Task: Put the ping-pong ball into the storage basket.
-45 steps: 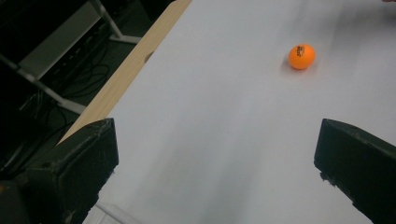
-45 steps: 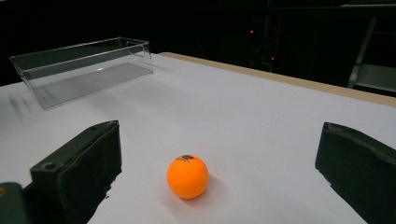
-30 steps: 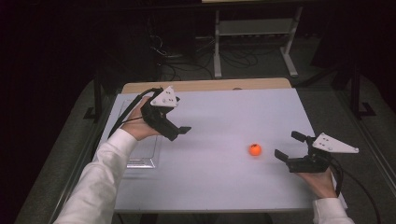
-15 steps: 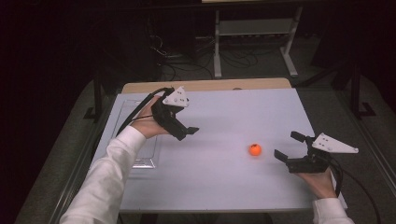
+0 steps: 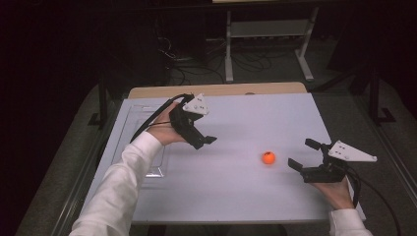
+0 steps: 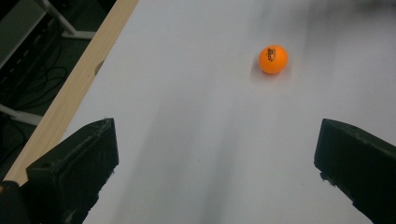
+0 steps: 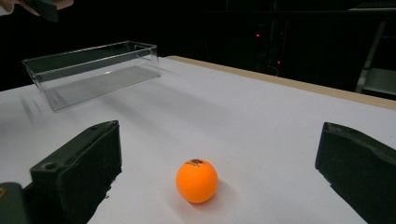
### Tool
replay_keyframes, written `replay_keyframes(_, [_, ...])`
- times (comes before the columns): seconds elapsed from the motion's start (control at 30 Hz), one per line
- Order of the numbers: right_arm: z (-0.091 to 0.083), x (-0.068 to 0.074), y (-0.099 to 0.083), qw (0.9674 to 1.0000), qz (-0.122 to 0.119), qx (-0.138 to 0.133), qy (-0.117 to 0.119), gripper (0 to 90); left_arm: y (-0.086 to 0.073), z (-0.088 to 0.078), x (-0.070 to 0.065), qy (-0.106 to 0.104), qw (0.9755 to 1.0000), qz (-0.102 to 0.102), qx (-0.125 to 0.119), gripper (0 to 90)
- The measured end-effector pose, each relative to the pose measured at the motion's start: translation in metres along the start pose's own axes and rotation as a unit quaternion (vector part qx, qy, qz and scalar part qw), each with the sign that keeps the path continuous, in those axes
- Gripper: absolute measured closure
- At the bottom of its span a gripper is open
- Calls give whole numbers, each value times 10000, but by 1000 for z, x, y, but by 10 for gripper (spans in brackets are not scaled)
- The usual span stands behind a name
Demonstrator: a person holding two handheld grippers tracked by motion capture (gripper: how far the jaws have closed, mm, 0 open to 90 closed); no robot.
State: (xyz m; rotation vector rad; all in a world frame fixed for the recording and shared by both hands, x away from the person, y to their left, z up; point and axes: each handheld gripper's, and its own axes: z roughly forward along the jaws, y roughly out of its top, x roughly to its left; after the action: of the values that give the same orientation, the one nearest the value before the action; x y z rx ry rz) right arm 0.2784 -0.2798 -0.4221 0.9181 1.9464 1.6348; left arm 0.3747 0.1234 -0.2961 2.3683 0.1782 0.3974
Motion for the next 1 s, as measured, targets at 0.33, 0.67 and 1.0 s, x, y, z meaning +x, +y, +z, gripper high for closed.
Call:
replay_keyframes(0.33, [-1, 0, 0, 10000, 12, 8, -15, 0, 11, 17, -1, -186, 9997, 130, 110, 0])
replay_keyframes(0.67, [-2, 0, 0, 10000, 21, -32, -24, 0, 17, 29, -1, -289, 9992, 201, 207, 0])
replay_keyframes(1.0, [-3, -1, 1, 10000, 25, -51, -33, 0, 23, 49, -5, -410, 9979, 319, 397, 0])
